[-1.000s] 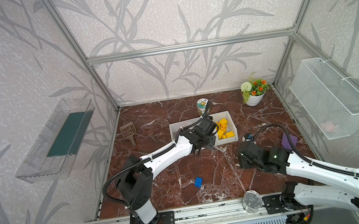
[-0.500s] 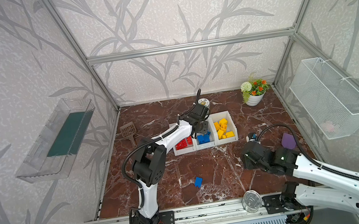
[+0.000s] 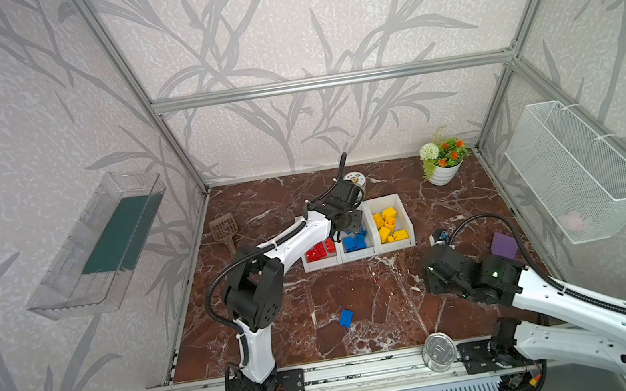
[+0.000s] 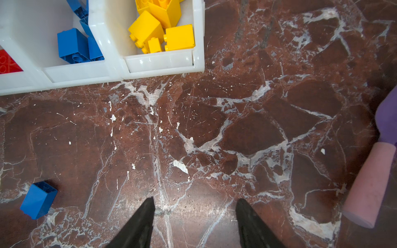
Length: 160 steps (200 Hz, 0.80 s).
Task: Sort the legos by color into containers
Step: 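Withdraw the left gripper while the right gripper grasps the last blue brick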
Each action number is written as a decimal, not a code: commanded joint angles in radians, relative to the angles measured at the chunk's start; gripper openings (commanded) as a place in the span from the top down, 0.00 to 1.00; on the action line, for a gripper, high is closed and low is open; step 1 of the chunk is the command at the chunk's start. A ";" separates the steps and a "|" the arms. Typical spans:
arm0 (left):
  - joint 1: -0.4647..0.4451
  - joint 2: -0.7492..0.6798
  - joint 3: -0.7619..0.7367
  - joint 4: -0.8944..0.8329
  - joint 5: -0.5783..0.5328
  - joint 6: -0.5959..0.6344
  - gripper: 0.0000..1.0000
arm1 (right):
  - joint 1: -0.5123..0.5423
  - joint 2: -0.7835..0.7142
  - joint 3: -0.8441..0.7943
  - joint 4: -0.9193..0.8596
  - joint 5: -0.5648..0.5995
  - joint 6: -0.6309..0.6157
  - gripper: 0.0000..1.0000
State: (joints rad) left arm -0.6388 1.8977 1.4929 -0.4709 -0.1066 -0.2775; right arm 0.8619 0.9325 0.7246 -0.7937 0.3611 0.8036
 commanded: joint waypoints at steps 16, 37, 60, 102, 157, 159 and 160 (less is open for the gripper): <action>0.053 -0.188 -0.131 0.055 -0.014 -0.049 0.35 | 0.000 0.031 0.035 0.023 -0.040 -0.086 0.38; 0.093 -0.315 -0.237 0.086 -0.046 -0.051 0.34 | 0.023 0.080 0.047 0.086 -0.093 -0.158 0.38; 0.146 -0.454 -0.355 0.088 -0.071 -0.074 0.33 | 0.102 0.178 0.090 0.150 -0.120 -0.274 0.38; 0.253 -0.719 -0.607 0.083 -0.080 -0.171 0.32 | 0.255 0.442 0.206 0.257 -0.251 -0.438 0.38; 0.310 -0.968 -0.793 0.030 -0.107 -0.248 0.32 | 0.362 0.725 0.364 0.311 -0.341 -0.626 0.38; 0.310 -0.972 -0.796 0.031 -0.107 -0.252 0.32 | 0.363 0.735 0.373 0.306 -0.341 -0.630 0.38; 0.310 -0.973 -0.796 0.031 -0.107 -0.254 0.32 | 0.364 0.740 0.376 0.303 -0.341 -0.633 0.38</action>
State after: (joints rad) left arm -0.3374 0.9844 0.7322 -0.4149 -0.1837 -0.4709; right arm 1.2018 1.6012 1.0264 -0.4942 0.0628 0.2882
